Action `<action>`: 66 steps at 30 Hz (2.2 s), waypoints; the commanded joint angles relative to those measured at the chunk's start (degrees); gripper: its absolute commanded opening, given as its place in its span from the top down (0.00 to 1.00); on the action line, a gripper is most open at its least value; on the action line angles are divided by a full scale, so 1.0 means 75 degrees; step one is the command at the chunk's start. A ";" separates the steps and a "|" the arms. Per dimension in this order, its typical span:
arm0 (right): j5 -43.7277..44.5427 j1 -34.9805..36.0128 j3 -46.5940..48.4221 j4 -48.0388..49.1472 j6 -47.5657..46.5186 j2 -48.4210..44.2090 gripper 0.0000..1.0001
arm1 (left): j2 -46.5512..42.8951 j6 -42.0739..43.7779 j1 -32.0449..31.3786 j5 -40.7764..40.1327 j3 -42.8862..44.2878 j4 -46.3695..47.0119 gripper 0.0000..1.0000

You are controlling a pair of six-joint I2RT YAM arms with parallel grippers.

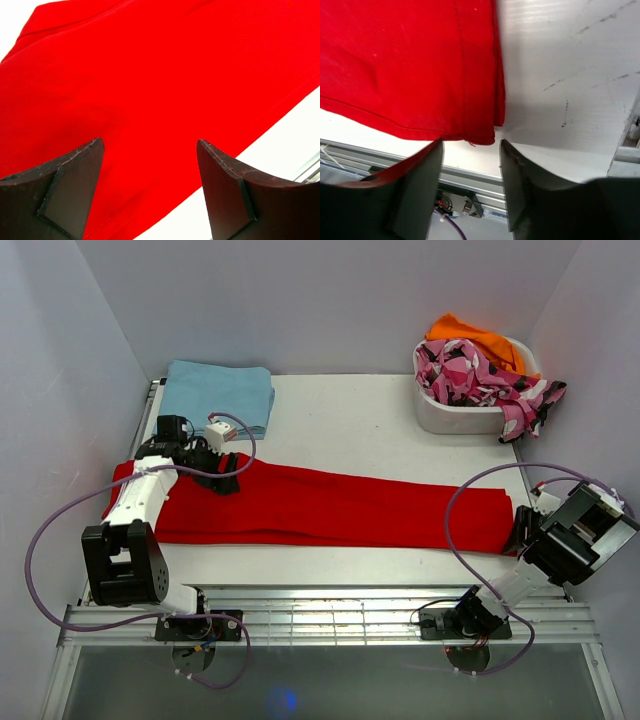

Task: Fold and stack the trousers
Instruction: Fold the trousers

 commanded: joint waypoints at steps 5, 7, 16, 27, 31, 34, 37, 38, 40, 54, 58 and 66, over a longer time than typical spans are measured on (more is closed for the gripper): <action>-0.0201 -0.0281 0.0373 -0.0131 0.0283 0.0172 0.44 | 0.0004 -0.0144 -0.0025 0.0056 -0.0031 0.0182 0.15; -0.0354 -0.0269 0.0420 -0.0248 0.0236 0.0207 0.59 | -0.0007 -0.0121 -0.0025 0.0044 -0.0031 0.0182 0.15; -0.0367 -0.0281 0.1029 -0.0600 -0.0045 0.0103 0.92 | 0.0144 0.0008 -0.0026 -0.0412 -0.0429 0.0311 0.16; 0.0605 -0.0199 0.0902 0.0230 -0.1098 -0.0179 0.92 | 0.0836 -0.0109 -0.0025 -0.1162 -0.0652 0.0545 0.20; 0.1097 -0.0071 0.0292 0.1203 -0.1404 -0.0261 0.92 | 0.1222 -0.0132 -0.0025 -0.1584 -0.0663 0.0499 0.26; 0.1017 0.0081 0.0151 0.1556 -0.1440 -0.0145 0.91 | 0.1690 -0.0121 -0.0025 -0.1959 -0.0710 0.0382 0.33; 0.0620 0.0152 0.0524 0.1288 -0.1405 -0.0039 0.63 | 0.2043 -0.0086 -0.0025 -0.2240 -0.0839 0.0311 0.39; 0.0537 0.0152 0.0665 0.1206 -0.1347 -0.0039 0.57 | 0.2101 -0.0086 -0.0025 -0.2322 -0.0874 0.0323 0.40; 0.0384 0.0152 0.1122 0.1053 -0.1288 -0.0027 0.49 | 0.2230 -0.0050 -0.0025 -0.2416 -0.0956 0.0358 0.40; -0.0484 0.1007 0.2542 0.0981 -0.0105 0.1285 0.52 | 0.2336 0.0278 0.0033 -0.3097 -0.1215 0.0557 0.41; -0.0344 0.1347 0.2576 0.1427 0.0235 0.1590 0.54 | 0.2360 0.0184 0.0033 -0.2991 -0.1062 0.0440 0.41; 0.0114 0.1547 0.2612 0.2002 0.0494 0.1848 0.50 | 0.2407 0.0149 0.0033 -0.2897 -0.0968 0.0381 0.41</action>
